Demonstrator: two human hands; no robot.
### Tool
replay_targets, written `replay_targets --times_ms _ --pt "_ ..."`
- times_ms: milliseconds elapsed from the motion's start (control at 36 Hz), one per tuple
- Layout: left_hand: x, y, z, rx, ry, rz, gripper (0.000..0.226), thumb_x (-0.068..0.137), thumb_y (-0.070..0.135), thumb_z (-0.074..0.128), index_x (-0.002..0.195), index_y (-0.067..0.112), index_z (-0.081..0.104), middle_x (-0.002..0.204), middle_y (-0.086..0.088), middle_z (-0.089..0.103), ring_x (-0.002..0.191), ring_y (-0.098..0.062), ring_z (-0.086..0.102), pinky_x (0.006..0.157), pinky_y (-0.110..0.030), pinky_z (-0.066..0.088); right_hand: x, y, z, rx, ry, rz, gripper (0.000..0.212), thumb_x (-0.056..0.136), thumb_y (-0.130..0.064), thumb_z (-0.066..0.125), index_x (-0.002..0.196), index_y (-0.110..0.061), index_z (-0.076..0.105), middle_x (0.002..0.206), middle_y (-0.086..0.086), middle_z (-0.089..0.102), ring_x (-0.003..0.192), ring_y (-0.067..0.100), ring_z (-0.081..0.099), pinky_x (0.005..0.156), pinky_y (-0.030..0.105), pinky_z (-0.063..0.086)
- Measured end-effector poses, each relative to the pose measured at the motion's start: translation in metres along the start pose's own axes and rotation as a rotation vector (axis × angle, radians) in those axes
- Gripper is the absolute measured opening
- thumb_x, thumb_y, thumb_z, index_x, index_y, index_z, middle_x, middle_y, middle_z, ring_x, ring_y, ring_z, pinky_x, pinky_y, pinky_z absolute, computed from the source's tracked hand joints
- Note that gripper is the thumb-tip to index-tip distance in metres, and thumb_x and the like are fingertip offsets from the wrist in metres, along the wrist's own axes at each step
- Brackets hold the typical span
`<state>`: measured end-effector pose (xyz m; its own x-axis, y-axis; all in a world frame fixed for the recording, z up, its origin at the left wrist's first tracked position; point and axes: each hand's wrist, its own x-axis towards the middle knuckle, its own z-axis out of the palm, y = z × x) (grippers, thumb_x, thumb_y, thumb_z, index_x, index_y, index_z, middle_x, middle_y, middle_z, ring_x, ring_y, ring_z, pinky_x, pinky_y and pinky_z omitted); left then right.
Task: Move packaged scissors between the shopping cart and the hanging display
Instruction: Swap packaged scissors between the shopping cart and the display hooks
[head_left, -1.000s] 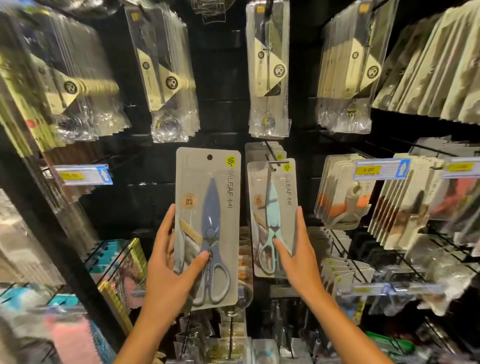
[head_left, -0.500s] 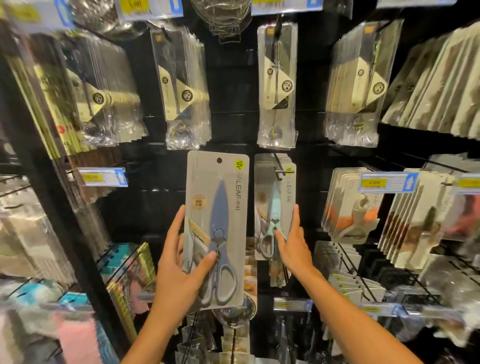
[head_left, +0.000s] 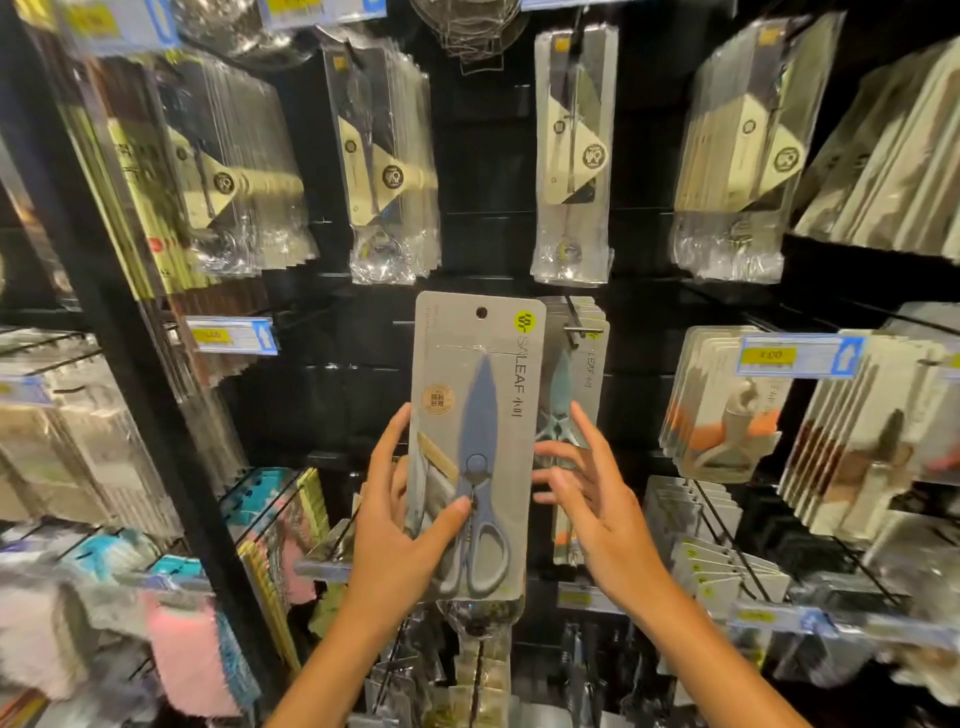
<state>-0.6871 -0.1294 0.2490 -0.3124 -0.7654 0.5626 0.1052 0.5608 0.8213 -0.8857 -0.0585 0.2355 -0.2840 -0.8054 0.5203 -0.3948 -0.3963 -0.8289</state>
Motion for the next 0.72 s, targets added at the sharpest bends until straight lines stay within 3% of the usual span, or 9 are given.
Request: replay_targets --times_ms 83,250,333,389,444,500,556,722 --pt "-0.003 -0.003 0.007 0.028 -0.023 0.015 0.092 0.083 0.011 0.078 0.152 0.044 0.027 0.152 0.013 0.046 0.134 -0.012 0.052 0.102 -0.037 0.053 -0.003 -0.007 0.000 -0.011 -0.005 -0.010 0.066 0.103 -0.017 0.051 0.153 -0.048 0.021 0.121 -0.014 0.067 0.111 0.014 0.068 0.094 0.031 0.057" --pt "-0.010 -0.006 0.020 -0.008 -0.077 -0.003 0.092 0.082 0.013 0.077 0.154 0.039 0.025 0.149 0.016 0.048 0.129 -0.014 0.057 0.095 -0.025 0.055 -0.011 0.000 -0.003 -0.019 0.045 -0.002 0.068 0.104 -0.012 0.051 0.152 -0.053 0.025 0.118 -0.005 0.069 0.105 0.029 0.068 0.091 0.048 0.058" --pt "-0.010 -0.012 0.023 0.011 -0.110 -0.017 0.095 0.083 0.011 0.078 0.153 0.043 0.023 0.151 0.007 0.047 0.130 -0.015 0.057 0.099 -0.031 0.054 -0.014 0.003 -0.005 -0.034 0.054 0.032 0.068 0.104 -0.016 0.051 0.148 -0.060 0.024 0.113 0.027 0.062 0.101 0.058 0.056 0.075 0.068 0.052" --pt "-0.010 -0.015 0.024 0.023 -0.131 -0.042 0.100 0.081 0.011 0.080 0.153 0.047 0.021 0.151 0.008 0.047 0.130 -0.014 0.057 0.101 -0.035 0.054 -0.016 0.007 -0.007 -0.063 0.052 0.039 0.067 0.104 -0.019 0.052 0.148 -0.062 0.024 0.123 0.023 0.063 0.114 0.048 0.060 0.085 0.063 0.055" --pt "-0.011 -0.019 0.025 0.042 -0.155 -0.074 0.106 0.079 0.013 0.083 0.153 0.049 0.017 0.145 0.015 0.052 0.127 -0.011 0.059 0.101 -0.038 0.054 -0.021 0.010 -0.010 -0.087 0.051 0.042 0.067 0.103 -0.019 0.052 0.147 -0.061 0.025 0.141 0.001 0.060 0.129 0.016 0.059 0.103 0.047 0.053" --pt "-0.011 -0.023 0.027 0.063 -0.190 -0.095 0.110 0.078 0.013 0.084 0.154 0.049 0.014 0.140 0.019 0.056 0.125 -0.010 0.060 0.101 -0.042 0.054 -0.025 0.014 -0.013 -0.105 0.056 0.048 0.069 0.104 -0.016 0.053 0.146 -0.063 0.026 0.140 -0.009 0.059 0.124 0.001 0.059 0.104 0.032 0.052" --pt "-0.010 -0.027 0.030 0.083 -0.227 -0.109 0.110 0.079 0.014 0.083 0.155 0.049 0.012 0.141 0.021 0.054 0.127 -0.009 0.058 0.102 -0.043 0.054 -0.029 0.020 -0.016 -0.112 0.074 0.067 0.069 0.103 -0.012 0.052 0.147 -0.060 0.027 0.128 -0.018 0.065 0.115 -0.001 0.064 0.096 0.022 0.054" --pt "0.001 -0.025 0.046 0.085 -0.298 -0.129 0.110 0.079 0.017 0.085 0.153 0.055 0.011 0.146 0.015 0.051 0.128 -0.005 0.057 0.097 -0.038 0.056 -0.029 0.024 -0.030 -0.142 0.142 0.128 0.068 0.103 -0.011 0.052 0.151 -0.053 0.027 0.117 -0.017 0.069 0.110 0.004 0.068 0.092 0.024 0.057"
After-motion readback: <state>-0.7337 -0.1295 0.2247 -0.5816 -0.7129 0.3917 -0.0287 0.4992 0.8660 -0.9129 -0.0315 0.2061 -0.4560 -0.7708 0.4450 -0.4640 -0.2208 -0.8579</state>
